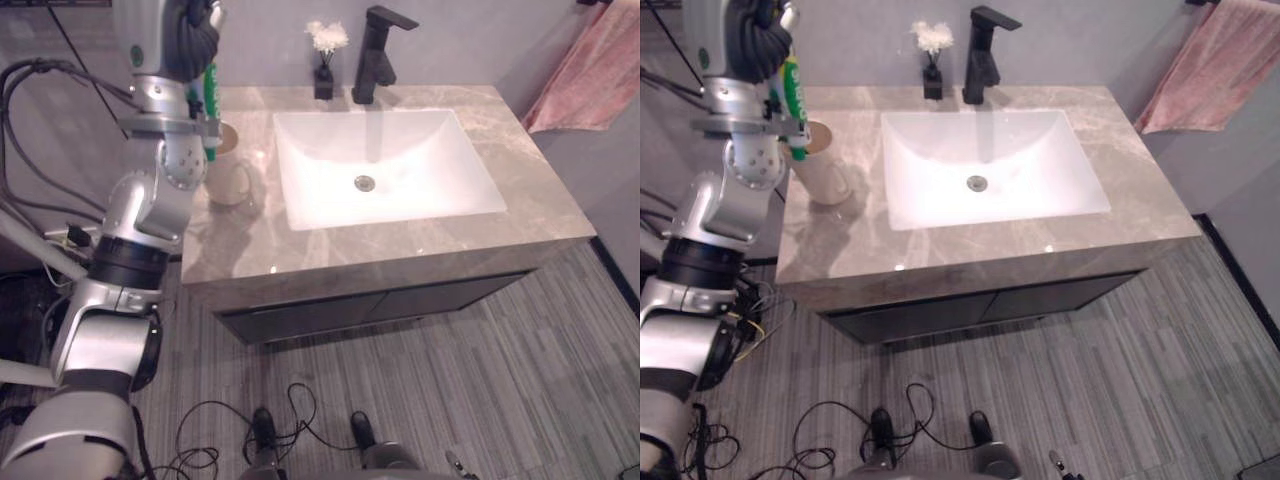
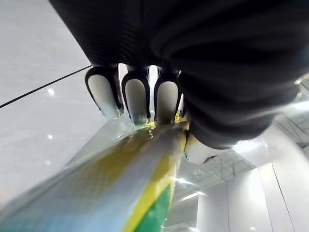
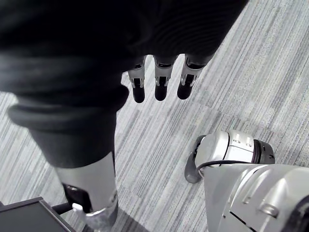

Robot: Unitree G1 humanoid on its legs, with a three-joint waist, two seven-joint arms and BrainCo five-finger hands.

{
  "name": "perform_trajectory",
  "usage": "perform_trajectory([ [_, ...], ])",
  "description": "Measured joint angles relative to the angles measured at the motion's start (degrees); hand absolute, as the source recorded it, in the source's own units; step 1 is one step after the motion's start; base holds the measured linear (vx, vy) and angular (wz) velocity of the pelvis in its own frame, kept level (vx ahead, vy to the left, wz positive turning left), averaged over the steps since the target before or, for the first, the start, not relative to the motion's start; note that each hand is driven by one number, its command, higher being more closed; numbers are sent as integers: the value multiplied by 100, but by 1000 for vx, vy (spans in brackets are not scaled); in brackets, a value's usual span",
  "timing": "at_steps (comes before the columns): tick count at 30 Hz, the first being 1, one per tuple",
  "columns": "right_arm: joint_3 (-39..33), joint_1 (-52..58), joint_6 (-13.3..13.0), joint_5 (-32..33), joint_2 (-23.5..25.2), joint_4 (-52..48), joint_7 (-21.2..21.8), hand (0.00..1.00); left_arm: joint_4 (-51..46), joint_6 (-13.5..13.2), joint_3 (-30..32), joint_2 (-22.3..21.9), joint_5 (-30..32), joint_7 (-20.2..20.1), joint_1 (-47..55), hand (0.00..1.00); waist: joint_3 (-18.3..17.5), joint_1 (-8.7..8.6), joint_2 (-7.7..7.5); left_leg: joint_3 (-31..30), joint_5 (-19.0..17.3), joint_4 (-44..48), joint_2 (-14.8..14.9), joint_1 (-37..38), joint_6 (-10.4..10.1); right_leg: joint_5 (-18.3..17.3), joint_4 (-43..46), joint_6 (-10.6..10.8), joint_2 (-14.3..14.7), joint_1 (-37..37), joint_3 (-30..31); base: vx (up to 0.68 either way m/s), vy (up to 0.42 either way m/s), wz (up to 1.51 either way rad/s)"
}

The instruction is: Organize washtable

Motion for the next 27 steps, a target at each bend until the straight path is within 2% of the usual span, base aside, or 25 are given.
perform_trajectory([
  [18,-50,1,-1,62,2,5,-10,0,115,48,-32,410,41,14,-308,100,-2,-19,8,5,0,0,-1,-16,0,0,-7,0,-1,-21,9,0,0,0],
  [23,-50,0,-1,62,2,2,-9,0,398,65,-52,562,102,7,-506,100,-4,-21,11,5,0,0,-2,-67,0,0,-8,1,-2,-70,7,0,0,0],
  [27,-50,-3,-1,62,2,4,-9,0,479,109,-271,758,138,-5,-649,100,-6,-67,11,8,6,1,-15,-121,-2,8,-21,10,-15,-117,13,8,6,0],
])
